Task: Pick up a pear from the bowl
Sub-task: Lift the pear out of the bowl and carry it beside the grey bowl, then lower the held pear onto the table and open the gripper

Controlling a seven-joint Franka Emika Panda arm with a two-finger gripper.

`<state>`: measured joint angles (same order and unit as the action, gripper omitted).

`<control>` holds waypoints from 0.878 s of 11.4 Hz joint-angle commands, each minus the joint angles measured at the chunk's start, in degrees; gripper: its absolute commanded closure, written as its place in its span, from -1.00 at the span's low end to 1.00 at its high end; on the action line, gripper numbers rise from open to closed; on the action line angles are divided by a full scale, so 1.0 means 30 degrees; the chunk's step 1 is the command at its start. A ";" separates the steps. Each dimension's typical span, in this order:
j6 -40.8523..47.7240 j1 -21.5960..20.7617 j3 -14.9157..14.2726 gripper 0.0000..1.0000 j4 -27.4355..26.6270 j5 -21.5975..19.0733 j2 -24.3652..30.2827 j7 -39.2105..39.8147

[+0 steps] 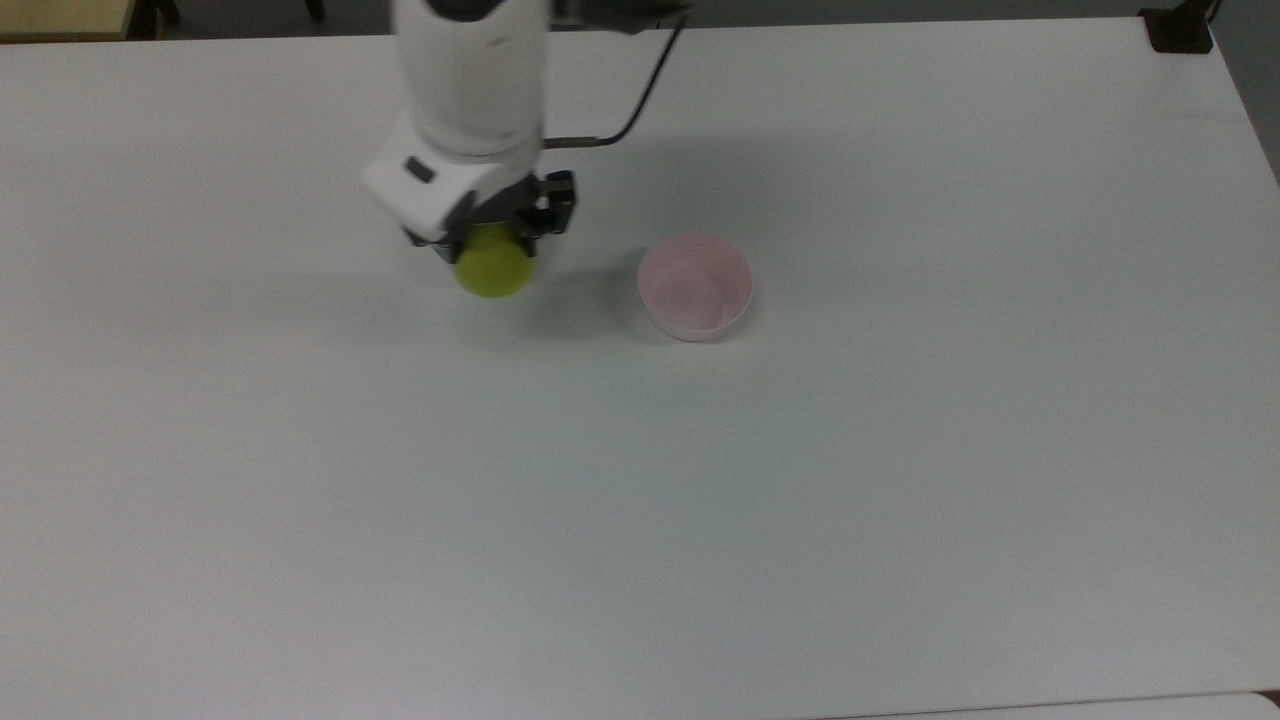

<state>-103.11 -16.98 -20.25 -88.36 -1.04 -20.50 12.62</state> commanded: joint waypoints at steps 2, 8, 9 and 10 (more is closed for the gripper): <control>-0.2335 0.1586 0.0042 0.38 0.0068 -0.0210 -0.1951 0.0597; -0.4358 0.1851 0.0071 -0.33 -0.0430 -0.0239 -0.3187 0.0392; -0.4447 0.1851 0.0071 -0.77 -0.0517 -0.0239 -0.3333 0.0392; -0.4447 0.1851 0.0071 -1.00 -0.0518 -0.0297 -0.3305 0.0392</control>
<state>-114.64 -11.50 -20.18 -88.80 -1.06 -30.83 13.72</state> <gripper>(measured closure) 0.282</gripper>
